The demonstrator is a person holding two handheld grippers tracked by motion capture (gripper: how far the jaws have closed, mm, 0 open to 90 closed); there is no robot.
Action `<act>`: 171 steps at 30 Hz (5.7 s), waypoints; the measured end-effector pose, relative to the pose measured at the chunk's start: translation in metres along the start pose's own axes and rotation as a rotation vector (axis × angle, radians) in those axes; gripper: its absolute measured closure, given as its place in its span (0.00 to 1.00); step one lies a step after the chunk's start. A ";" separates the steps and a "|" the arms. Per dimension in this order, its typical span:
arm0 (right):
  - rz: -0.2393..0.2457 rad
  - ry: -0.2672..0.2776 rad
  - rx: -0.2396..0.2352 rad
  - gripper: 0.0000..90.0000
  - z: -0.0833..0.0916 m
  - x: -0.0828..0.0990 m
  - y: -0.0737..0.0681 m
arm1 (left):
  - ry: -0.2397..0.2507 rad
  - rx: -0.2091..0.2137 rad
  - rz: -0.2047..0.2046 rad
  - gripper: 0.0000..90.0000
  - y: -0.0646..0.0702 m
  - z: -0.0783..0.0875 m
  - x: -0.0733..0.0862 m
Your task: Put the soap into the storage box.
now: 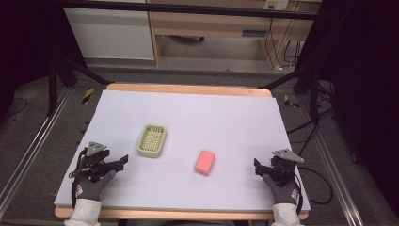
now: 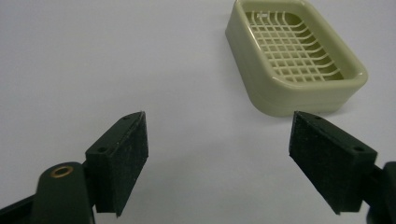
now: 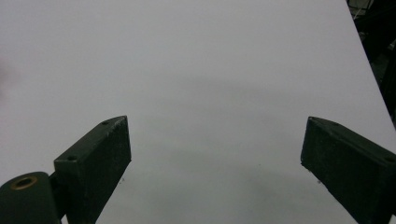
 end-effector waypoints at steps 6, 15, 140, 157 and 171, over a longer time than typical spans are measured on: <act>-0.001 -0.008 -0.001 0.09 -0.001 0.002 0.001 | 0.011 -0.001 -0.008 0.25 0.005 0.002 -0.004; 0.013 -0.016 0.005 0.09 -0.002 0.003 0.000 | 0.027 0.009 -0.023 0.30 0.016 0.006 -0.009; 0.020 -0.013 0.020 0.08 -0.001 0.000 -0.010 | 0.076 0.204 -0.243 0.27 0.168 -0.032 -0.097; 0.018 -0.011 0.018 0.08 -0.001 0.000 -0.010 | 0.068 0.232 -0.274 0.26 0.189 -0.043 -0.102; 0.013 -0.010 0.019 0.08 -0.001 0.000 -0.010 | 0.058 0.251 -0.293 0.26 0.207 -0.054 -0.104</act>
Point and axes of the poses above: each handheld gripper's, and its own axes: z roughly backward along the jaws, x roughly out of its underside, y roughly to its right, the point moved 9 cm from there along -z, roughly forward along the jaws, and after that the axes turned 11 degrees about -z, right-handed, at the moved point
